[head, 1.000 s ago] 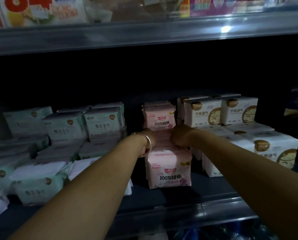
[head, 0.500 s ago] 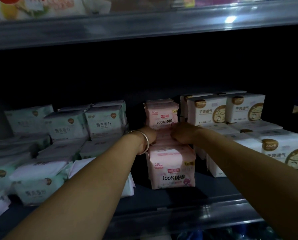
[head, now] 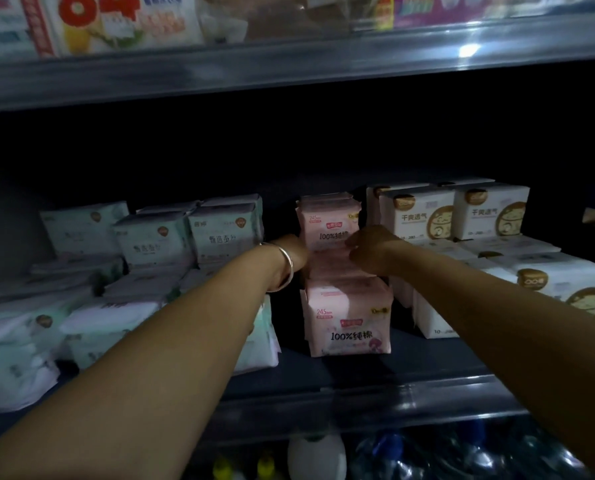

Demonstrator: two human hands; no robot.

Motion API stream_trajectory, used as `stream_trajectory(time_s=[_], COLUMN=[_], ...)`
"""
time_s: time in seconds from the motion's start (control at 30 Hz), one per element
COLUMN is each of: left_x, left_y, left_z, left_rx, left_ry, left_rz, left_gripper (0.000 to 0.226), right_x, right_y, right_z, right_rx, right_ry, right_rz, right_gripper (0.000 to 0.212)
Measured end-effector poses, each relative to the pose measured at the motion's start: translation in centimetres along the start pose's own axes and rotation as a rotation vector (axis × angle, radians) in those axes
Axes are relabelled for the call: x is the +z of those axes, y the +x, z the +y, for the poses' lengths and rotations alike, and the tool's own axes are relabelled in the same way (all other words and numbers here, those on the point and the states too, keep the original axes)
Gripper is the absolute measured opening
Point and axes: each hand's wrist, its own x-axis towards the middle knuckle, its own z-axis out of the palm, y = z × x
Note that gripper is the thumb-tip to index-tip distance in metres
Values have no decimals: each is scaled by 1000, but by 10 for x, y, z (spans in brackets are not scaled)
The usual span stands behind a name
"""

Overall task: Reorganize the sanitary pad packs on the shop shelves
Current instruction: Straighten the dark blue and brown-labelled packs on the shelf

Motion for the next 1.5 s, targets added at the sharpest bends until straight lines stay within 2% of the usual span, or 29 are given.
stream_trajectory(time_s=[0.1, 0.2, 0.37, 0.5, 0.57, 0.63, 0.77, 1.07, 1.2, 1.37, 1.5], left_x=[-18, -36, -72, -103, -115, -124, -134, -155, -164, -173, -176], left_y=[-14, -31, -58, -72, -79, -84, -91, -83, -74, -66, -59], left_z=[-9, -27, -60, -88, -98, -107, -117, -140, -154, -158, -152], left_rx=[10, 23, 65, 1, -28, -29, 29, 99, 67, -49, -112], left_ry=[-108, -191, 7, 278, 354, 423, 518, 646, 825, 892, 920], left_rz=[26, 88, 194, 146, 91, 55, 34, -23, -32, -105, -159], left_gripper=[21, 18, 33, 47, 56, 59, 44, 59, 74, 92, 93], right_x=[-8, -4, 4, 16, 23, 30, 44, 62, 63, 65, 62], right_y=[-26, -47, -66, -63, -59, -55, -49, -42, -37, -24, -16], right_z=[-19, -43, -88, -119, -132, -141, -155, -192, -193, -195, -195], right_rx=[-103, -218, -331, -295, -292, -272, -240, -132, -91, -83, -102], right_ry=[12, -25, -30, 42, 13, 14, 4, -173, -169, -175, -177], right_rz=[36, 31, -24, -148, -163, -168, -139, -17, -53, -111, -157], right_gripper=[39, 37, 38, 73, 83, 82, 71, 61, 73, 105, 102])
